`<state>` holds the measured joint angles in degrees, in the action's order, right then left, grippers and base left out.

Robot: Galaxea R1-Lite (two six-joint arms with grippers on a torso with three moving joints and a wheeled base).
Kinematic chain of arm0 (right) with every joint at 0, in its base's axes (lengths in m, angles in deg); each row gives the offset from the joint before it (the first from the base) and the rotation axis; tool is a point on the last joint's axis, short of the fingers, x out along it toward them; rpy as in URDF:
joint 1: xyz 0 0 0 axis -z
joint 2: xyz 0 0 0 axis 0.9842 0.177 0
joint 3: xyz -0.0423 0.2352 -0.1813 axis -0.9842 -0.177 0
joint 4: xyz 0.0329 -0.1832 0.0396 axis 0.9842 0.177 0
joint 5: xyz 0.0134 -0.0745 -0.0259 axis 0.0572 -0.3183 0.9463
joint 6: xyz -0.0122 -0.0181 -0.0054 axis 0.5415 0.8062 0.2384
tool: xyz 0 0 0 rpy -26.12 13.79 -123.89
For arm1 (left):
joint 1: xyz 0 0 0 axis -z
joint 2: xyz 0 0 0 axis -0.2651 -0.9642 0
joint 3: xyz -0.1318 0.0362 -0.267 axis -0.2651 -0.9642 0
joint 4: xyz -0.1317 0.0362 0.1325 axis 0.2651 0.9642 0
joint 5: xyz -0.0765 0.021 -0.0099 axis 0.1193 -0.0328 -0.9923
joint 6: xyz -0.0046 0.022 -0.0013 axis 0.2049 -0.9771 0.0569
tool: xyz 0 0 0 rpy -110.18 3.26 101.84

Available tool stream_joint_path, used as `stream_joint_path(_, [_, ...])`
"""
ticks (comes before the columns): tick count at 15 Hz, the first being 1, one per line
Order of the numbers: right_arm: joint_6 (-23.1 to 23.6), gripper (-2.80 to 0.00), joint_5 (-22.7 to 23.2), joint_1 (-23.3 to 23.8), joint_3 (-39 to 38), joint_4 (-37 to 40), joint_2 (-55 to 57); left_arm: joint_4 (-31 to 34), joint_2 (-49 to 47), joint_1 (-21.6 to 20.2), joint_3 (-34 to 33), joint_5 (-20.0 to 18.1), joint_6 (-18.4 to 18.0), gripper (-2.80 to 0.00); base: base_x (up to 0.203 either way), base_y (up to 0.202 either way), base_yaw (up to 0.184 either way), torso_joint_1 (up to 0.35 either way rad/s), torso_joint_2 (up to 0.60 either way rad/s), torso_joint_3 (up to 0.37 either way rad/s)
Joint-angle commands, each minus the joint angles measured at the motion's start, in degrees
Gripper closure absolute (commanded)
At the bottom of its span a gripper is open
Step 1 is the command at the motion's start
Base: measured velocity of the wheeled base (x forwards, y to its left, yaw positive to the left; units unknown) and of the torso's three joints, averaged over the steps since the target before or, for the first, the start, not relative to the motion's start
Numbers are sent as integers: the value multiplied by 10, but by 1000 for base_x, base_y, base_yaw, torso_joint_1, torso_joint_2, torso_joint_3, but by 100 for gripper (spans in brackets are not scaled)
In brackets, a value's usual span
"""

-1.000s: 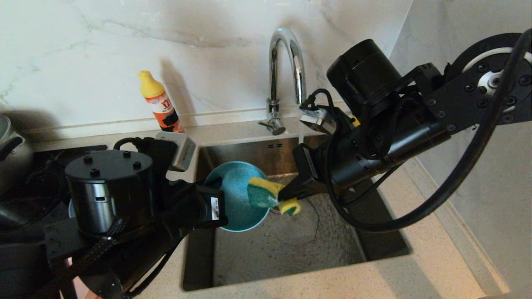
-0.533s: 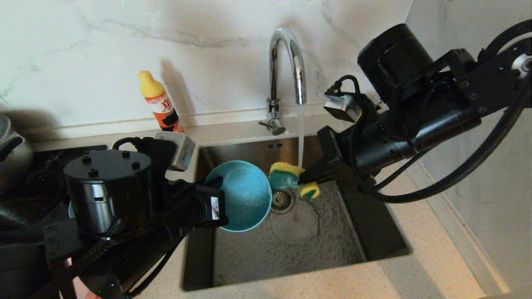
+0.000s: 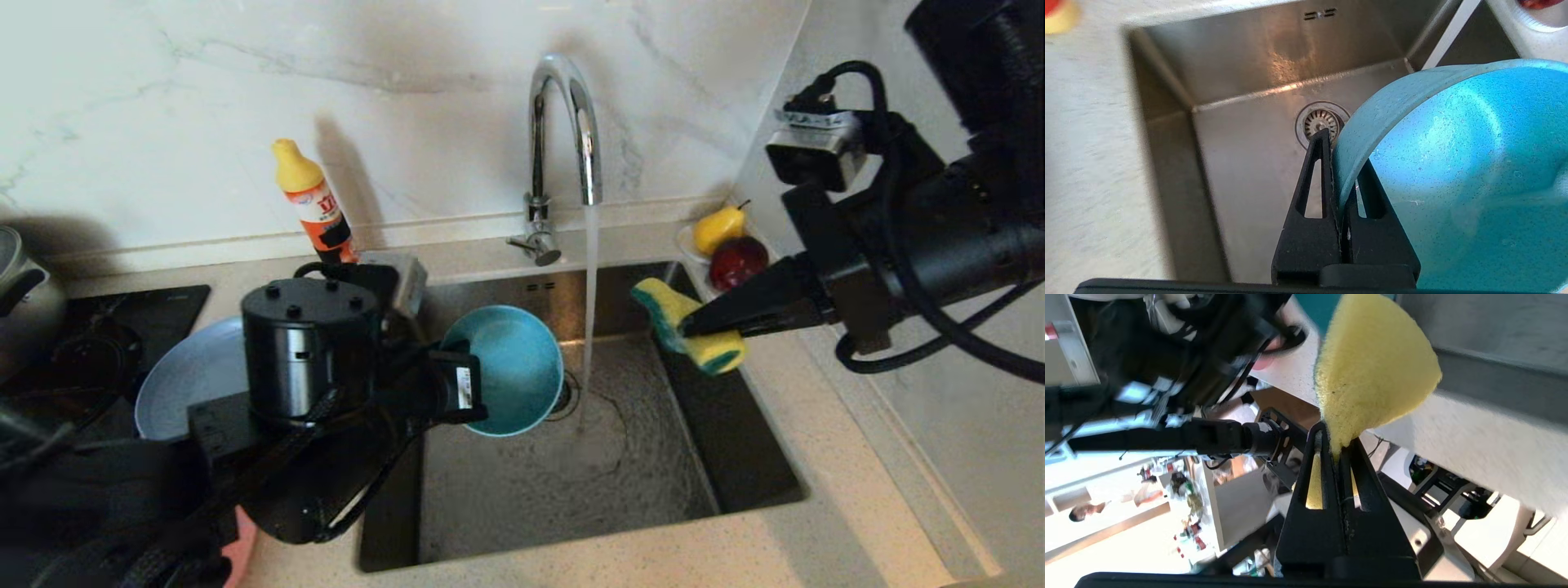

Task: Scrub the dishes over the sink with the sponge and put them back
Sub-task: Rinse the bowl

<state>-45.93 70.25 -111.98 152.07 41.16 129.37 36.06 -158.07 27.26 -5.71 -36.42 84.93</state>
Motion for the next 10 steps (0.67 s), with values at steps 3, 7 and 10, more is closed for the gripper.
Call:
stream_joint_path(3, [1, 0, 4, 48, -78, -1, -98, 110, -111, 0, 132, 1, 44, 0, 0, 0, 0, 0, 0, 0])
stream_joint_path(7, [1, 0, 6, 52, -108, 3, -133, 279, -199, -5, 290, -3, 172, 0, 0, 0, 0, 0, 0, 0])
stream_joint_path(10, [0, 0, 6, 60, -119, 4, -135, 372, -258, -30, 403, -8, 240, 0, 0, 0, 0, 0, 0, 0])
